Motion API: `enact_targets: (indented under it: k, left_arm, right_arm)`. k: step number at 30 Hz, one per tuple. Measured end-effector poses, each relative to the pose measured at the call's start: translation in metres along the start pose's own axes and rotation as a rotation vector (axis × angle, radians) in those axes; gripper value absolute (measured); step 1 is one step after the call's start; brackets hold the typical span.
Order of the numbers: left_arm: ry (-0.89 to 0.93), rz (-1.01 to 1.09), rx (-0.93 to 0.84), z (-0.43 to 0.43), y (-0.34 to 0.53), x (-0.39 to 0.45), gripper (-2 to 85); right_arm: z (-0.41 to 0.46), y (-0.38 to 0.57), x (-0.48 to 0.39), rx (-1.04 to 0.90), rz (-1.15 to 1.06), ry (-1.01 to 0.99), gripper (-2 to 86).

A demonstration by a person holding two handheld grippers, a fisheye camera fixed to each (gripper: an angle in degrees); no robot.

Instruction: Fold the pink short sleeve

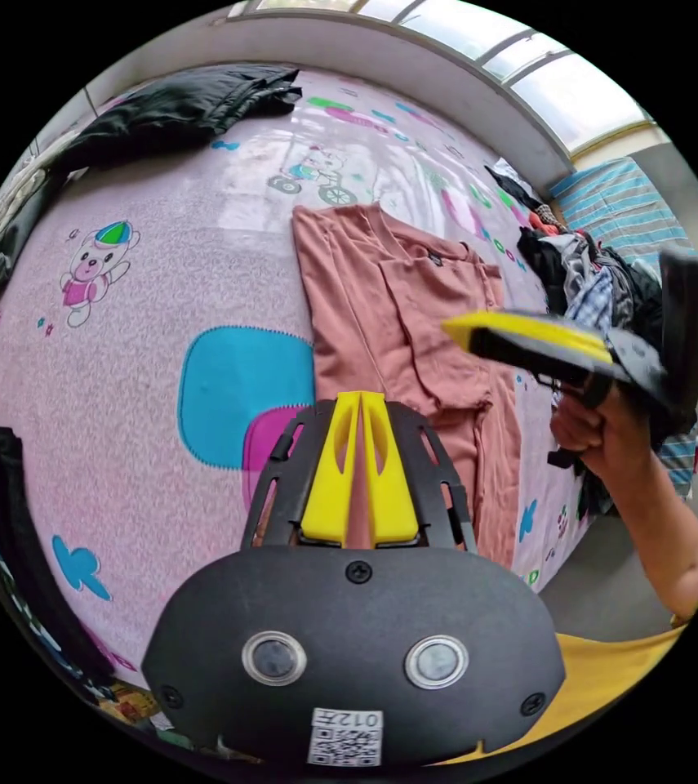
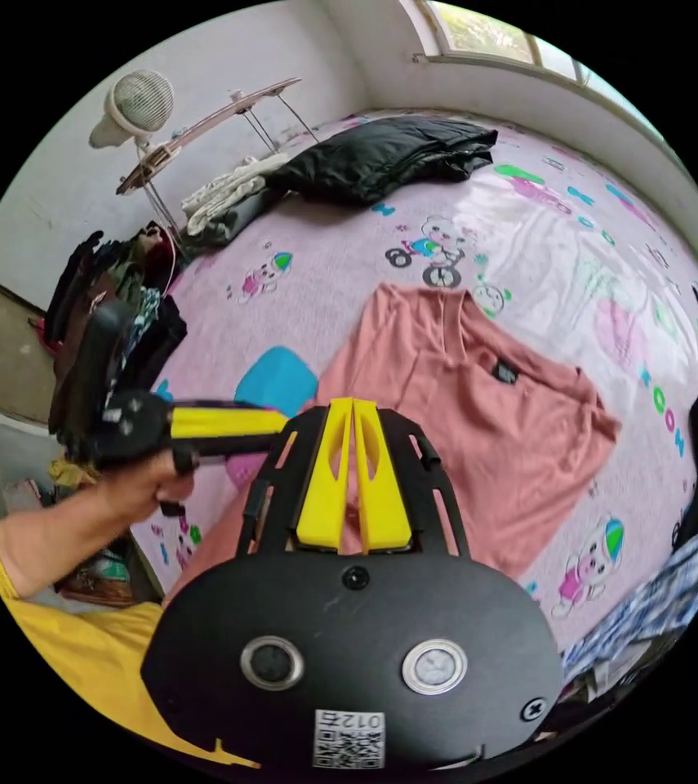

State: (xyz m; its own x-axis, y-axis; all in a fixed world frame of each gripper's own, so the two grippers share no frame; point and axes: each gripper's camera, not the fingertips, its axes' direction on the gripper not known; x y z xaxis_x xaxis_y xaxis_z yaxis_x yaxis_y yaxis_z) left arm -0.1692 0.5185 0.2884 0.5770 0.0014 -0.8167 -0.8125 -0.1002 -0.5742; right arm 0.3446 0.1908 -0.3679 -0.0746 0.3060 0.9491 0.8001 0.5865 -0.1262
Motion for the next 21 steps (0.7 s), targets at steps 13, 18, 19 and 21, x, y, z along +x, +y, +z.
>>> enact_targets:
  k: [13, 18, 19, 21]
  left_arm:
    - [-0.021, -0.022, -0.025, 0.004, -0.003, -0.021, 0.0]
    - [-0.006, -0.092, 0.027, 0.0, 0.011, -0.028, 0.0]
    - [-0.001, -0.108, 0.03, -0.001, 0.012, -0.03, 0.1]
    - [0.009, -0.157, 0.026, -0.005, 0.016, -0.033, 0.2]
  right_arm:
    - [0.099, -0.102, 0.042, -0.069, 0.145, -0.009, 0.0]
    - [0.103, -0.099, 0.049, -0.045, 0.175, -0.017, 0.0]
    - [0.103, -0.098, 0.051, -0.054, 0.179, -0.002, 0.0]
    - [0.097, -0.095, 0.056, -0.06, 0.186, -0.04, -0.1]
